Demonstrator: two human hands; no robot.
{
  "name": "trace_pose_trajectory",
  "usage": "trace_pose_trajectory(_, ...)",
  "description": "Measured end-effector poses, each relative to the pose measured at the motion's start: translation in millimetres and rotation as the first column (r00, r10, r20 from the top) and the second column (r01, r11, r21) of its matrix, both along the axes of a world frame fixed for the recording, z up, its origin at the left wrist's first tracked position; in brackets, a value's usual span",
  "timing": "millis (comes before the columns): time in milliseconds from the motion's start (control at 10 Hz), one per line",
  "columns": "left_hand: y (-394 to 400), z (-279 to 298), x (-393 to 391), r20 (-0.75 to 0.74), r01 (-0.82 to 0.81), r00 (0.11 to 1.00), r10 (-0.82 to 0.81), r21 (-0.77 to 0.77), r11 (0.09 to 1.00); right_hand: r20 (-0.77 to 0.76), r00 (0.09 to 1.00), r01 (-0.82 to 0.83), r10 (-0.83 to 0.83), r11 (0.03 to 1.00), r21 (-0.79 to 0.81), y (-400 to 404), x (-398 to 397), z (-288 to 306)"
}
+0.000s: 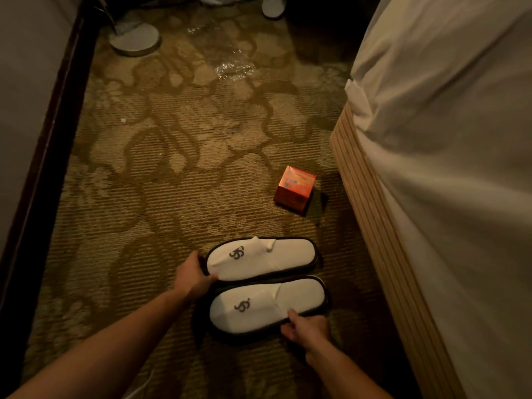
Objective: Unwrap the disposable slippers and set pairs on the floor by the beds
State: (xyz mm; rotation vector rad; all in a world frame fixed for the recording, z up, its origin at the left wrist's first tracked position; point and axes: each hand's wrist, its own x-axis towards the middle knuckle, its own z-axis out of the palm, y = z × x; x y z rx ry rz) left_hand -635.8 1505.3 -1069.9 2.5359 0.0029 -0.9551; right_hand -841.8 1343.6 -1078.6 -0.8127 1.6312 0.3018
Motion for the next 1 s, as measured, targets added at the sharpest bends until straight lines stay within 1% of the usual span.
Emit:
trace_pose_trajectory(200,3,-2,3,-0.005,0.032,0.999,-0.032,0.035,0.999,-0.023,0.999,-0.051,0.050,0.998,-0.038,0,1,2)
trace_pose_trajectory(300,5,-6,5,-0.015,0.027,1.000,-0.026,0.047,0.999,-0.035,0.994,-0.102,0.100,0.992,-0.069,1,-2,-1)
trace_pose_trajectory(400,9,-3,14,0.002,0.019,1.000,-0.020,0.087,0.996,-0.061,0.982,-0.185,0.179,0.976,-0.115,0,-13,0)
trace_pose_trajectory(500,16,14,19,0.074,0.033,0.997,-0.037,0.063,0.997,-0.093,0.957,-0.286,0.273,0.942,-0.177,-7,-22,17)
trace_pose_trajectory(600,16,53,9,0.176,0.140,0.973,-0.147,0.050,0.989,-0.121,0.877,-0.480,0.465,0.826,-0.298,-10,-22,57)
trace_pose_trajectory(700,9,115,-3,0.256,0.323,0.910,-0.326,0.054,0.945,-0.113,0.709,-0.677,0.696,0.627,-0.385,-9,-11,123)
trace_pose_trajectory(800,3,186,-17,0.233,0.486,0.840,-0.489,0.077,0.871,-0.130,0.568,-0.760,0.812,0.457,-0.463,-5,2,201)
trace_pose_trajectory(900,5,263,-26,0.150,0.524,0.833,-0.532,0.097,0.846,-0.176,0.461,-0.809,0.870,0.331,-0.485,-1,12,281)
trace_pose_trajectory(1000,11,353,-39,0.099,0.526,0.843,-0.528,0.051,0.849,-0.216,0.395,-0.832,0.893,0.248,-0.496,4,13,371)
